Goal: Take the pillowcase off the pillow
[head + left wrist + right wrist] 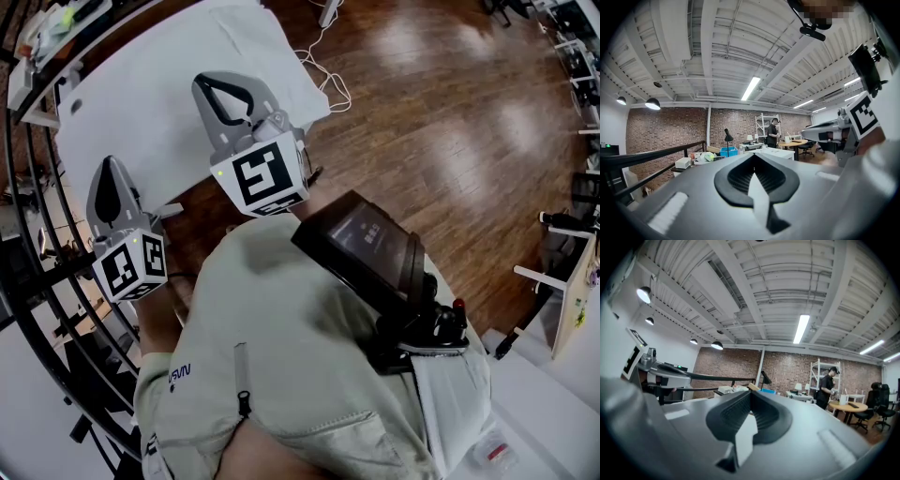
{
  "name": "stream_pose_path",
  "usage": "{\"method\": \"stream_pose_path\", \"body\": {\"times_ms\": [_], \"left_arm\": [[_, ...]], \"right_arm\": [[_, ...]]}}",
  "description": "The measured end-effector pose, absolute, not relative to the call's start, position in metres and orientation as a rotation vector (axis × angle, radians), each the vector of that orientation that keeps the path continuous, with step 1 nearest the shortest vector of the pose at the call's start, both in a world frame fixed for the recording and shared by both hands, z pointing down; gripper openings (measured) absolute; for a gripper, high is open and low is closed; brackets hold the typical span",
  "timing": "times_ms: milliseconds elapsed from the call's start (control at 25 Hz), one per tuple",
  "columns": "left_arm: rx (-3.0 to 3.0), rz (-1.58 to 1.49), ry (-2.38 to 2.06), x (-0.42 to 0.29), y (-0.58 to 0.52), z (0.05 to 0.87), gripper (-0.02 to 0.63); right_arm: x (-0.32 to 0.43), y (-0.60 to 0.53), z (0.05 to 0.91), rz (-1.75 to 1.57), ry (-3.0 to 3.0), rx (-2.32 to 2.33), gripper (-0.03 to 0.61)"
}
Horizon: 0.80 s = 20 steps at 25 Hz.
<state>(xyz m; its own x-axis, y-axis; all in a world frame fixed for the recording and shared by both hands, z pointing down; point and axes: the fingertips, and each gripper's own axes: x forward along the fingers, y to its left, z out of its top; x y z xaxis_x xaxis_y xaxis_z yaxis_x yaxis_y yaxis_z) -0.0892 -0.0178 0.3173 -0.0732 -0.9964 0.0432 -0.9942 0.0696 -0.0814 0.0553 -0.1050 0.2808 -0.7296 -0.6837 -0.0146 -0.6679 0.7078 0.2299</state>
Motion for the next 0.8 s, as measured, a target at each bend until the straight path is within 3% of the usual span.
{"method": "stream_pose_path", "body": {"times_ms": [800], "left_arm": [[-2.143,-0.154,2.287,-0.0890,-0.0202,0.3259,0.006]], "right_arm": [[0.0588,-0.1046,0.2889,-0.310,-2.822,1.131,0.003]]}}
